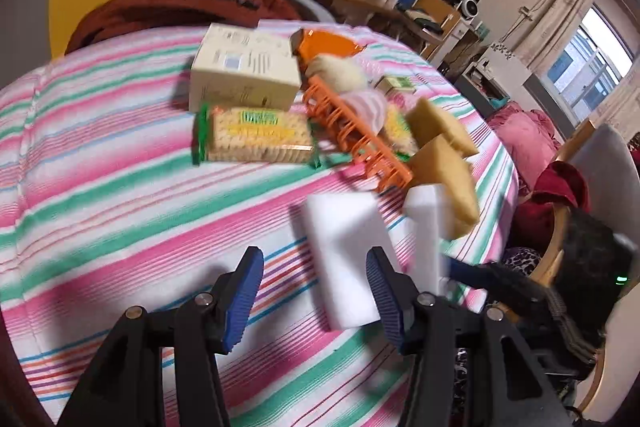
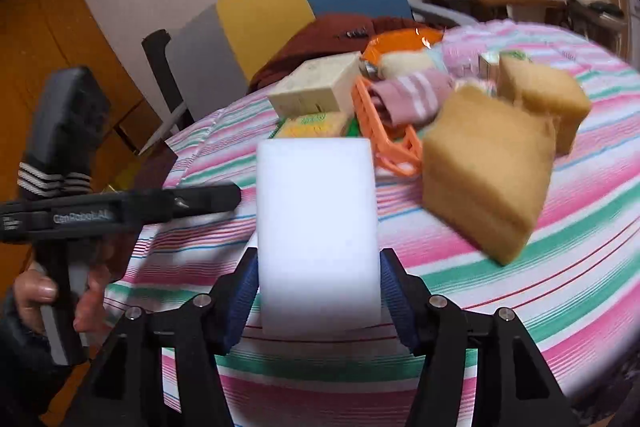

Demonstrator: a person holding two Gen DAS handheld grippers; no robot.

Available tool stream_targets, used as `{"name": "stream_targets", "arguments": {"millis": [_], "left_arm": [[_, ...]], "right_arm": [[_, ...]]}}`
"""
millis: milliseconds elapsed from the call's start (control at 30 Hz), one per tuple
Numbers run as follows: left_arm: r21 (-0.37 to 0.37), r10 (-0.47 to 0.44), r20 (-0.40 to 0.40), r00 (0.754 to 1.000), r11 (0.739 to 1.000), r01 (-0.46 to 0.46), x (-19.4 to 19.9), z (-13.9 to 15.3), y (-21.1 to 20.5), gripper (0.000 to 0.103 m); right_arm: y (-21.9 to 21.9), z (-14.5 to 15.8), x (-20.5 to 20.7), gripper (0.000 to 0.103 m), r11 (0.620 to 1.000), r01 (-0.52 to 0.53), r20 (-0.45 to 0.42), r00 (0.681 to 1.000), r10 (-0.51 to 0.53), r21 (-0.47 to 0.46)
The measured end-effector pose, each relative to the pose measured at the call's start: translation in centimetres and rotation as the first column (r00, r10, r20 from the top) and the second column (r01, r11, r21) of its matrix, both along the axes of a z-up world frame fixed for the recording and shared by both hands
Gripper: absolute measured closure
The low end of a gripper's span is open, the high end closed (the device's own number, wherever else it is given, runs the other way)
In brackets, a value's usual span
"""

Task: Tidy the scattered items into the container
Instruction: 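Lift the white sponge blocks with both tools and carry them toward the gold tray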

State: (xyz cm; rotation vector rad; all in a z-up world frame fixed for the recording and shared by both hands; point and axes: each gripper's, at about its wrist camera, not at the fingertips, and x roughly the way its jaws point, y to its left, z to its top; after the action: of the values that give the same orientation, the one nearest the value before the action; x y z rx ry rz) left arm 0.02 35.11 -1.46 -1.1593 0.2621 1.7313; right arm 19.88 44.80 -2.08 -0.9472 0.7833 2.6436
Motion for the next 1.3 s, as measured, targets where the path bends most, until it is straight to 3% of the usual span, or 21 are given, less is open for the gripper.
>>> {"name": "stream_targets", "arguments": {"millis": [167, 400, 567, 733, 800, 933, 1133, 1300], "left_arm": [[-0.06, -0.053, -0.014, 0.998, 0.997, 0.052, 1.2, -1.4, 1.5, 0.049], [-0.105, -0.051, -0.044, 0.998, 0.993, 0.046, 2.8, -1.9, 4.5, 0.049], [-0.153, -0.057, -0.144, 0.988, 0.988, 0.035, 4.4, -2.1, 6.2, 0.044], [-0.151, -0.022, -0.16, 0.987, 0.989, -0.002, 4.4, -1.2, 5.5, 0.045], [-0.128, -0.014, -0.187, 0.982, 0.992, -0.01, 4.8, -0.3, 4.8, 0.04], [-0.211, -0.059, -0.187, 0.981, 0.977, 0.018, 5.4, -1.6, 5.8, 0.04], [-0.203, -0.052, -0.157, 0.986, 0.979, 0.019, 5.6, -2.5, 6.2, 0.033], [-0.132, -0.038, -0.218, 0.975, 0.991, 0.009, 5.4, -0.4, 4.4, 0.035]], "right_arm": [[0.2, 1.1, 1.8, 0.043, 0.999, 0.048, -0.087, 0.995, -0.048, 0.0], [1.1, 2.1, 3.6, 0.042, 0.986, 0.167, -0.112, 0.98, -0.163, 0.027], [1.6, 1.8, 4.5, 0.041, 0.977, 0.21, -0.093, 0.974, -0.207, 0.024], [1.7, 1.7, 4.6, 0.041, 0.977, 0.208, -0.088, 0.975, -0.204, 0.037], [1.6, 1.7, 4.5, 0.041, 0.977, 0.209, -0.087, 0.975, -0.205, 0.045], [1.6, 1.5, 4.5, 0.041, 0.977, 0.21, -0.085, 0.975, -0.206, 0.038], [1.4, 1.3, 4.6, 0.042, 0.973, 0.217, -0.052, 0.976, -0.213, 0.074], [1.2, 1.9, 4.7, 0.042, 0.971, 0.207, -0.046, 0.978, -0.203, 0.117]]}}
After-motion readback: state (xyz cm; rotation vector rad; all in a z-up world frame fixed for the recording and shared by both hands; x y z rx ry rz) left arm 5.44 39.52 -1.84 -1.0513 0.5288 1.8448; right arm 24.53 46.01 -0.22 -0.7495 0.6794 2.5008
